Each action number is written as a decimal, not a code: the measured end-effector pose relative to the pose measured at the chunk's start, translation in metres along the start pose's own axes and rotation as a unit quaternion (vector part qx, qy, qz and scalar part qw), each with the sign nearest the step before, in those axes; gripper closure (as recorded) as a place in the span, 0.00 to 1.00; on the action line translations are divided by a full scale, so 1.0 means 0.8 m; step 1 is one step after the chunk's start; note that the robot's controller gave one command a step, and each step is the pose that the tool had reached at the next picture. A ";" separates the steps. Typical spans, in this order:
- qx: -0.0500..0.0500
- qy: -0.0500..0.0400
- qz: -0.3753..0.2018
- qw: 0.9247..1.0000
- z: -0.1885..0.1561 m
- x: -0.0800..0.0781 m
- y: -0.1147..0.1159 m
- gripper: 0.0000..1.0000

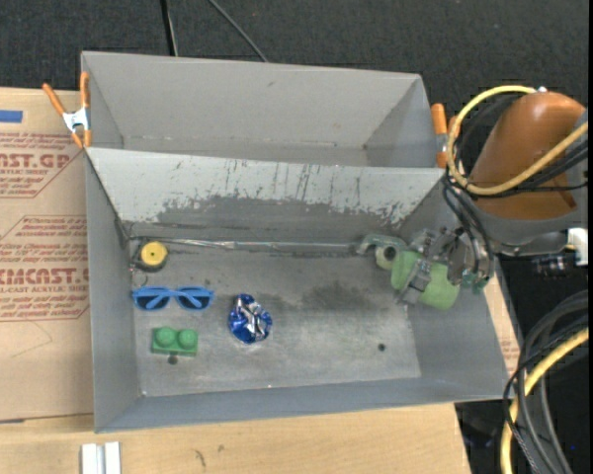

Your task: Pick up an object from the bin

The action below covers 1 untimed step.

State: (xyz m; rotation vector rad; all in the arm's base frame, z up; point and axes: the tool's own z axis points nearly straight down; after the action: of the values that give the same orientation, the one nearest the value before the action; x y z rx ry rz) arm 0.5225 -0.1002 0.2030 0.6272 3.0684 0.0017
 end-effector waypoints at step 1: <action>0.002 0.004 -0.062 0.998 0.072 -0.054 0.010 1.00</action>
Offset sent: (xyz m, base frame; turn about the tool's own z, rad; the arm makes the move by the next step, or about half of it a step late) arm 0.0427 -0.0102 -0.0544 -0.1213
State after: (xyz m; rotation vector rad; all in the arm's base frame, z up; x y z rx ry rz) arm 0.5658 -0.1098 0.1458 0.4382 3.1105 -0.0013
